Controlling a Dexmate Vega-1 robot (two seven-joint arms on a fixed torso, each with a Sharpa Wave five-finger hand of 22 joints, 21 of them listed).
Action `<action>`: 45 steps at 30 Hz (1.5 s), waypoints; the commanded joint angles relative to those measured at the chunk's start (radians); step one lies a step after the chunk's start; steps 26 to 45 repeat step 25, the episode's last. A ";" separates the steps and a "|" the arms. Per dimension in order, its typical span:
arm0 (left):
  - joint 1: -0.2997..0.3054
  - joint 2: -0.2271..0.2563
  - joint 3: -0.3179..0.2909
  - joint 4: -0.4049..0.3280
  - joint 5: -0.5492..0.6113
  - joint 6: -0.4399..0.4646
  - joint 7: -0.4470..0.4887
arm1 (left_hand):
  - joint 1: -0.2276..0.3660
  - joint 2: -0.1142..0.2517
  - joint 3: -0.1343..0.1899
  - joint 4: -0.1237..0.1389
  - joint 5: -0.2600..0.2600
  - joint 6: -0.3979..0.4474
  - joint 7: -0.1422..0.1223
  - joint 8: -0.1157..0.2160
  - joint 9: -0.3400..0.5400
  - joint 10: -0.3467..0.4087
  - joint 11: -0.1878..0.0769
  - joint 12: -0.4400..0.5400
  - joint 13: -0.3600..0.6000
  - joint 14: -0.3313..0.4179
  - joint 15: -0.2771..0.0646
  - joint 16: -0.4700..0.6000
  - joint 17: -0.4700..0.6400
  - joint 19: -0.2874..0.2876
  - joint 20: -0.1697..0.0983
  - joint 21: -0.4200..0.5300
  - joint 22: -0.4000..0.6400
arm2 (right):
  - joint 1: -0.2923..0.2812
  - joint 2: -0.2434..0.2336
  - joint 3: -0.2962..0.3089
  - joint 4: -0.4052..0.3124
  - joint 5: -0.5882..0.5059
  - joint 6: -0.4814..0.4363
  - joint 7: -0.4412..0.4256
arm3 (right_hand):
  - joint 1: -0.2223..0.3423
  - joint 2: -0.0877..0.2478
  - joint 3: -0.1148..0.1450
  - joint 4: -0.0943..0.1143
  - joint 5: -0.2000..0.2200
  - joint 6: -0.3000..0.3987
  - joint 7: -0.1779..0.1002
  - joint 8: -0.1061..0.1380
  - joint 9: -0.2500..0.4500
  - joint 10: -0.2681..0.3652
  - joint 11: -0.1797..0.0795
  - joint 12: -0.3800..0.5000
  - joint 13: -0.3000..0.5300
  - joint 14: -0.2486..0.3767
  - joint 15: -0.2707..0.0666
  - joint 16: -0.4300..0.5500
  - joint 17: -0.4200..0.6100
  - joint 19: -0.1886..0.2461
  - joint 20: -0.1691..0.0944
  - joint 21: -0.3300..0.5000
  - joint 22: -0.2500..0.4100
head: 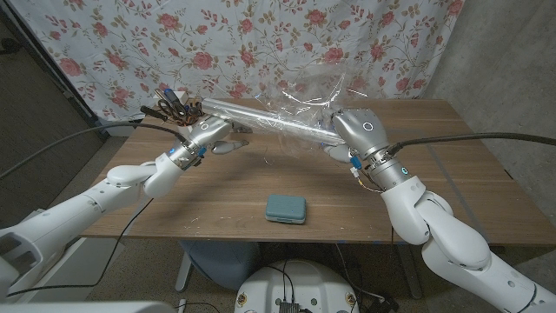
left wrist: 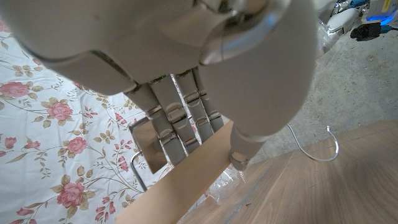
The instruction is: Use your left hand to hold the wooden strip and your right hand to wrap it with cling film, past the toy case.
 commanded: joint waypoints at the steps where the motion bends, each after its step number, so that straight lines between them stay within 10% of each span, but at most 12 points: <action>1: 0.015 0.004 -0.012 -0.016 -0.001 0.009 0.004 | -0.001 0.011 0.111 0.003 0.006 0.027 -0.022 0.091 0.004 0.023 -0.011 0.005 0.076 0.106 -0.100 0.002 -0.001 0.001 -0.007 0.007 -0.001 | -0.002 -0.005 0.001 -0.008 0.002 -0.004 0.003 | 0.172 0.175 0.028 0.006 -0.002 0.014 -0.021 0.009 0.005 0.284 -0.277 0.358 0.026 0.256 -0.240 0.279 0.001 0.050 -0.091 0.006 0.001; 45: 0.034 0.008 -0.018 -0.031 0.004 0.023 0.007 | -0.004 0.011 0.111 0.004 0.006 0.024 -0.025 0.095 0.003 0.026 -0.009 0.001 0.076 0.108 -0.100 0.003 0.000 -0.001 -0.007 0.008 -0.001 | 0.010 -0.004 -0.013 0.016 0.011 -0.002 0.002 | 0.171 0.176 0.026 0.006 -0.009 0.016 -0.019 0.010 0.006 0.284 -0.277 0.358 0.026 0.257 -0.240 0.281 0.000 0.050 -0.091 0.006 -0.004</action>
